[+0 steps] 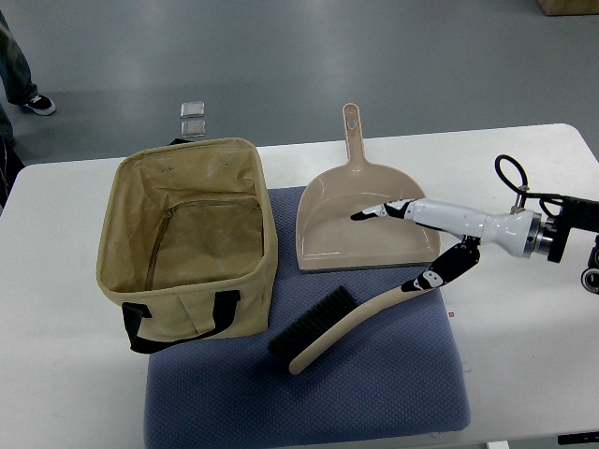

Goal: Put pink broom in yellow bag with right hand
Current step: 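Lower the right hand down to the beige brush handle, then close the right hand fingers around the brush handle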

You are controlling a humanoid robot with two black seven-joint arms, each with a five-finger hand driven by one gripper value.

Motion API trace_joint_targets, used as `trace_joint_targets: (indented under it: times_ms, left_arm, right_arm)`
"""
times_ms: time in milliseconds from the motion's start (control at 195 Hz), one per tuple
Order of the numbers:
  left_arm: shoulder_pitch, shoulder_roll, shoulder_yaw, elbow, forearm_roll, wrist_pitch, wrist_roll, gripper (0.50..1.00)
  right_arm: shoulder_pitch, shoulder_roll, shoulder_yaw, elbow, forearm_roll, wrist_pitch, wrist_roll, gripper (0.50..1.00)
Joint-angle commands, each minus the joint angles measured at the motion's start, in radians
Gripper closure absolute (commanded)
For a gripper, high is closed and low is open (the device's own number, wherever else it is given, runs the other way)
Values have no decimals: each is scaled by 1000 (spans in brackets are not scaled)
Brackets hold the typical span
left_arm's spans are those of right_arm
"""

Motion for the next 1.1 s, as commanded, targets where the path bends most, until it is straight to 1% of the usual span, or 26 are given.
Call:
trace_joint_targets:
  times_ms: [0, 134, 190, 252, 390, 468, 550, 622, 673, 735, 807, 873, 961, 1094]
  left_arm:
    - [0, 0, 0, 0, 0, 0, 0, 500]
    - [0, 0, 0, 0, 0, 0, 0, 500]
    - [0, 0, 0, 0, 0, 0, 0, 500]
    - [0, 0, 0, 0, 0, 0, 0, 500]
    - [0, 0, 0, 0, 0, 0, 0, 500]
    - [0, 0, 0, 0, 0, 0, 0, 500]
    - [0, 0, 0, 0, 0, 0, 0, 500]
    - [0, 0, 0, 0, 0, 0, 0, 500]
    - [0, 0, 0, 0, 0, 0, 0, 500]
    - [0, 0, 0, 0, 0, 0, 0, 500]
    - [0, 0, 0, 0, 0, 0, 0, 500]
    - [0, 0, 0, 0, 0, 0, 0, 500]
    - [0, 0, 0, 0, 0, 0, 0, 500]
    - [0, 0, 0, 0, 0, 0, 0, 500]
  right_arm:
    - [0, 9, -59, 13, -68, -50, -17, 593]
    - [-2, 15, -105, 11, -114, -112, -67, 593]
    - [-3, 23, -112, 8, -133, -139, -103, 595]
    - [-3, 34, -114, 8, -147, -152, -130, 597]
    - [-9, 41, -134, 7, -186, -165, -190, 640]
    - [-8, 54, -157, 5, -205, -179, -205, 660]
    - [-8, 55, -177, 2, -236, -196, -219, 671]
    - [-8, 61, -191, -4, -259, -207, -238, 699]
    - [-6, 71, -191, -7, -262, -216, -247, 707]
    - [-3, 72, -192, -8, -265, -221, -250, 732]
    - [-2, 72, -192, -13, -275, -222, -253, 744]
    - [0, 75, -192, -19, -277, -230, -256, 767]
    - [-2, 87, -192, -19, -278, -234, -277, 773]
    - [-3, 104, -192, -21, -292, -234, -291, 791]
